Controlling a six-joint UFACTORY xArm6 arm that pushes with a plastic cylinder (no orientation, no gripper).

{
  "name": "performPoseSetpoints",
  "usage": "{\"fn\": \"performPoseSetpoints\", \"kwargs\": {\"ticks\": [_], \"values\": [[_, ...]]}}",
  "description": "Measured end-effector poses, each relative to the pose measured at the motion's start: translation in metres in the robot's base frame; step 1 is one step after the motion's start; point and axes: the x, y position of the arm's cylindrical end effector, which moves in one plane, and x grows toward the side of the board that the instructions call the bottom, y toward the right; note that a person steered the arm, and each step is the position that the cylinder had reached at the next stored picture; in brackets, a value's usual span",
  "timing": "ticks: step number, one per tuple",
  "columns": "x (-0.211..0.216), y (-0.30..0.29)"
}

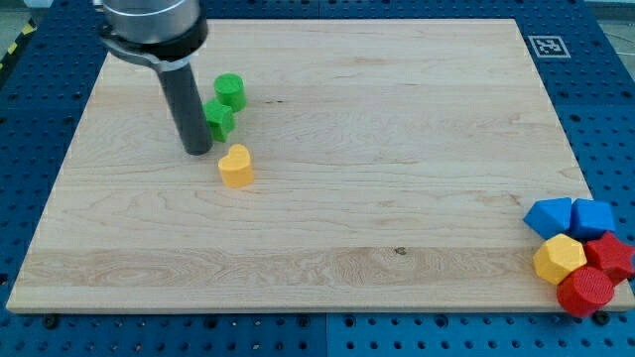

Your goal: Move yellow heart right towards blue triangle

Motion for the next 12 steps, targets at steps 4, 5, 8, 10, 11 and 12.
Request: {"fn": "performPoseSetpoints", "kwargs": {"ticks": [4,5,8,10,11,12], "values": [[0.022,0.043],[0.015,0.054],[0.024,0.068],[0.023,0.098],[0.022,0.105],[0.023,0.105]]}}
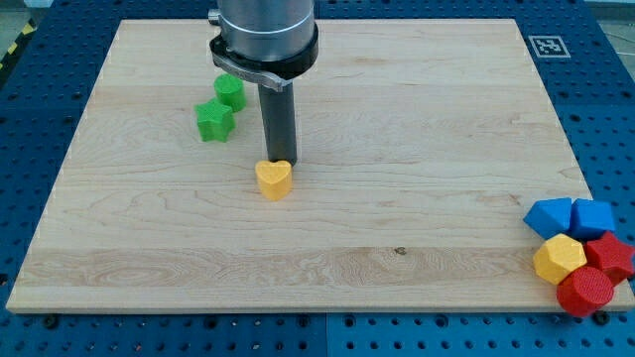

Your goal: Move yellow heart right towards blue triangle

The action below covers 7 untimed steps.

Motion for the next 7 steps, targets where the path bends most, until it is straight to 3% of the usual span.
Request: {"fn": "performPoseSetpoints", "kwargs": {"ticks": [2,3,6,7], "values": [[0.009,-0.036],[0.036,-0.031],[0.037,-0.001],[0.057,-0.006]]}}
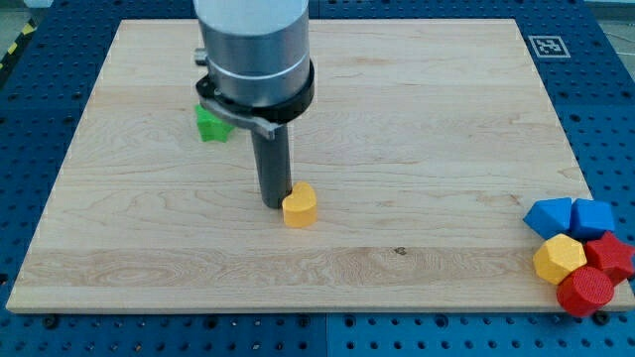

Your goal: Move yellow heart right towards blue triangle

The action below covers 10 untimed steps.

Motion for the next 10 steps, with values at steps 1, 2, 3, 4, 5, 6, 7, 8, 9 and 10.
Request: {"fn": "performPoseSetpoints", "kwargs": {"ticks": [1,2,3,4,5,6,7,8,9,10], "values": [[0.002,0.001],[0.003,0.030],[0.003,0.042],[0.027,0.042],[0.047,0.046],[0.047,0.072],[0.047,0.081],[0.047,0.081],[0.047,0.081],[0.040,0.081]]}}
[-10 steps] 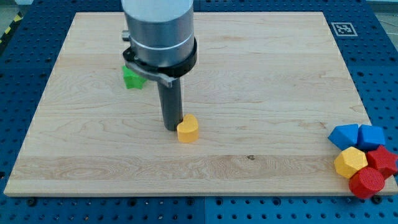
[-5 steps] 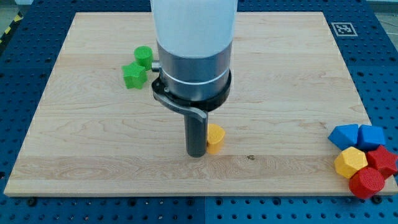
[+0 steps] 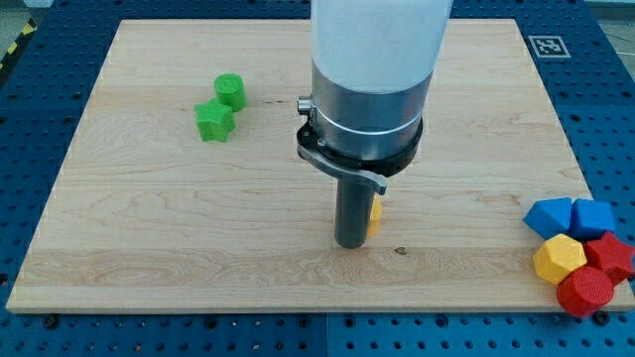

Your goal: Move yellow heart right towards blue triangle

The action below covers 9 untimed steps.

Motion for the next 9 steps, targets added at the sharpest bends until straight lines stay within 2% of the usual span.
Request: {"fn": "performPoseSetpoints", "kwargs": {"ticks": [6,9], "values": [[-0.028,-0.001],[-0.028,-0.011]]}}
